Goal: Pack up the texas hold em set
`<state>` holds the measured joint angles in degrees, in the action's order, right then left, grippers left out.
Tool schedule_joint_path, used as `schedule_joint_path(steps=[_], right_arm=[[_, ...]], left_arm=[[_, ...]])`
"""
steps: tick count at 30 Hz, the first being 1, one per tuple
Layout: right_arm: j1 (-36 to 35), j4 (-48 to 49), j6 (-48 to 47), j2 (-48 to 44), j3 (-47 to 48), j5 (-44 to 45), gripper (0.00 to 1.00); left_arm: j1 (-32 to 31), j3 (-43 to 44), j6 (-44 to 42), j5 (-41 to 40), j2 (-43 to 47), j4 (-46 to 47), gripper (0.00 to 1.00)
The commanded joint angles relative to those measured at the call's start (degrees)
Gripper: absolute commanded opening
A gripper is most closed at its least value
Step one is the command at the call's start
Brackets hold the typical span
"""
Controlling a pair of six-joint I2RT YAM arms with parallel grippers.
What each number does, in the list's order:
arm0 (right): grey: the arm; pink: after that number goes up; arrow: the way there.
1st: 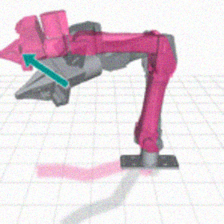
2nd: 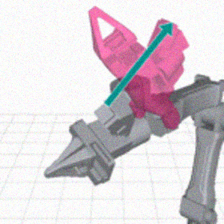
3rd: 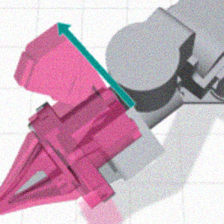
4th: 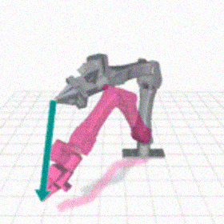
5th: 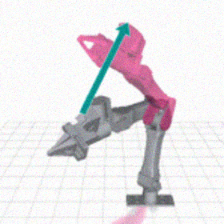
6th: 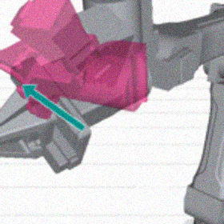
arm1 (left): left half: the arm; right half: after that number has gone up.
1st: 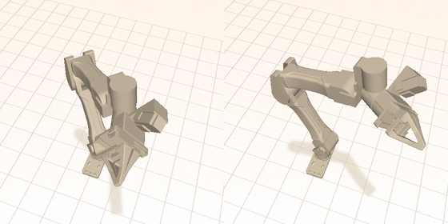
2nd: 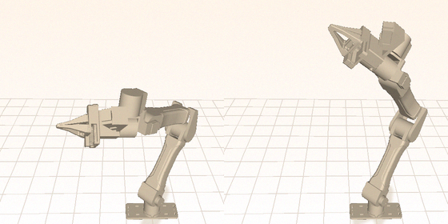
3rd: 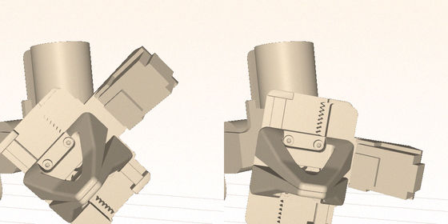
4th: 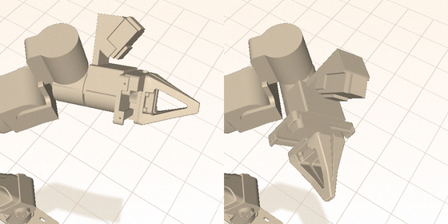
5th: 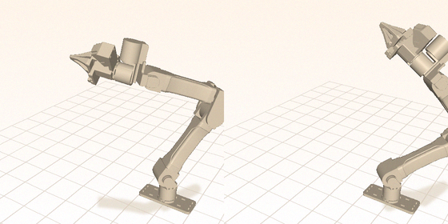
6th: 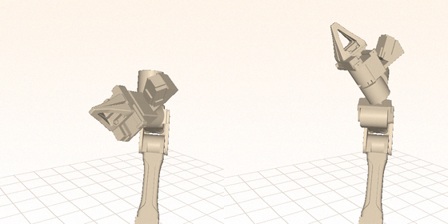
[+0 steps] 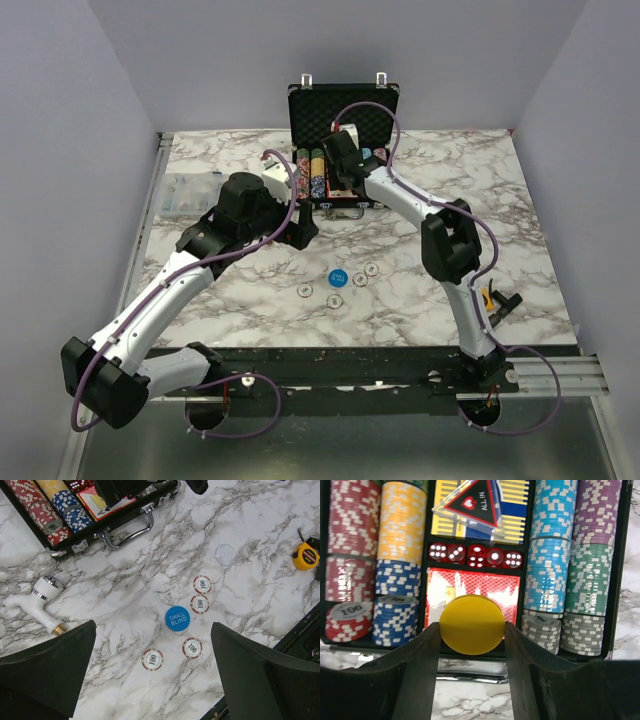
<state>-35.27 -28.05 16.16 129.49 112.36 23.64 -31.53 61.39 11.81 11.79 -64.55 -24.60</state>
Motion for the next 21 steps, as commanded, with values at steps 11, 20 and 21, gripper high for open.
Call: schedule_joint_path(steps=[11,20,21], right_arm=[[2.4,-3.6,-3.0,6.4,4.9,1.9,0.58],[2.4,-5.1,-3.8,7.0,6.6,1.7,0.79],[2.4,-5.8,-3.7,6.7,7.0,1.5,0.79]], left_arm=[[-0.4,0.7,0.4,1.7,0.8,0.2,0.97],[-0.3,0.8,0.5,2.6,0.0,0.3,0.97],[-0.4,0.8,0.4,2.5,0.0,0.1,0.97]])
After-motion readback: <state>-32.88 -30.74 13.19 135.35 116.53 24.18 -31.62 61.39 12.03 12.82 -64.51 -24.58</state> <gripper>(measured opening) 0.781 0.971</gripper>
